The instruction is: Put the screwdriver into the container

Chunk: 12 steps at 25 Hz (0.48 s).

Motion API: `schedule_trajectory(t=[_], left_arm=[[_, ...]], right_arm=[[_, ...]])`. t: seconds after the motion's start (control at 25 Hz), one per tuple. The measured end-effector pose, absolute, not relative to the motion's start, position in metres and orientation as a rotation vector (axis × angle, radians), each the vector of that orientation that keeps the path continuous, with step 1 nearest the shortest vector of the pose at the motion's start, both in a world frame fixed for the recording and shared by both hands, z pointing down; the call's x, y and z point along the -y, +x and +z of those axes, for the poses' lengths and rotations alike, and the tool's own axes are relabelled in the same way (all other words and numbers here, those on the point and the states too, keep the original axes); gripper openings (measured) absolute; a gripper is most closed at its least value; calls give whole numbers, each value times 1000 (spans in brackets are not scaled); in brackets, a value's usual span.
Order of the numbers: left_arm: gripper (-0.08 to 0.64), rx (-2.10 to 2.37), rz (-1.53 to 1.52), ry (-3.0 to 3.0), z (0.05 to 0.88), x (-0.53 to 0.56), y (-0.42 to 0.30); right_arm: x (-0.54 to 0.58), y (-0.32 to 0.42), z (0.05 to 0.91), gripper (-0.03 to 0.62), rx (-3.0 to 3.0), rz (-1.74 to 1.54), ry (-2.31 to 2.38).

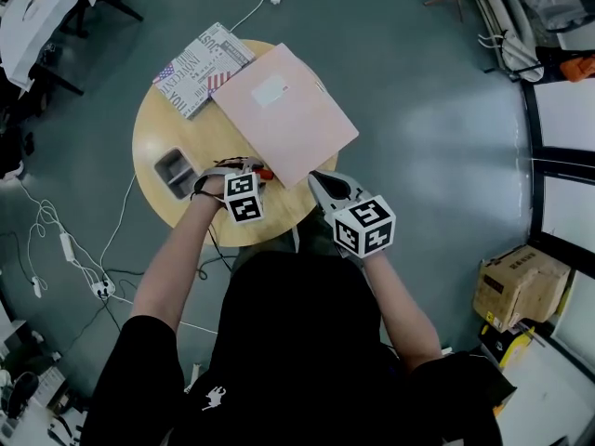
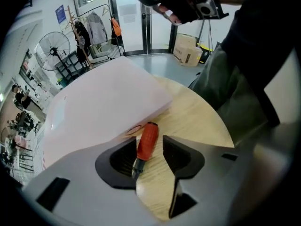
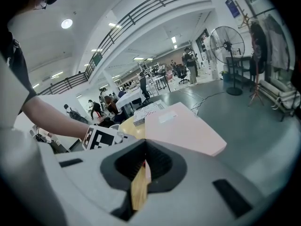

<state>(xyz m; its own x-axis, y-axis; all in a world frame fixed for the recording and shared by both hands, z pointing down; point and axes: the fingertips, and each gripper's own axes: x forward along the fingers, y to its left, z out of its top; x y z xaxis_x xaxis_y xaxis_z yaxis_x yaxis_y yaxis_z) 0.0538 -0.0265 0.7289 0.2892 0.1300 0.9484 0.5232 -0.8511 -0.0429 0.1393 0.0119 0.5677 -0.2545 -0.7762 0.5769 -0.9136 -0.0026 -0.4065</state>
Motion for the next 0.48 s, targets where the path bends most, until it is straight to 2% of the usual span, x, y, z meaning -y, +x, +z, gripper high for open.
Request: schedule_trajectory(t=[0.48], left_arm=[[141,769,-1611,-2138,739,24,55]], right_arm=[[-21,149,579,2,2018,1136,1845]])
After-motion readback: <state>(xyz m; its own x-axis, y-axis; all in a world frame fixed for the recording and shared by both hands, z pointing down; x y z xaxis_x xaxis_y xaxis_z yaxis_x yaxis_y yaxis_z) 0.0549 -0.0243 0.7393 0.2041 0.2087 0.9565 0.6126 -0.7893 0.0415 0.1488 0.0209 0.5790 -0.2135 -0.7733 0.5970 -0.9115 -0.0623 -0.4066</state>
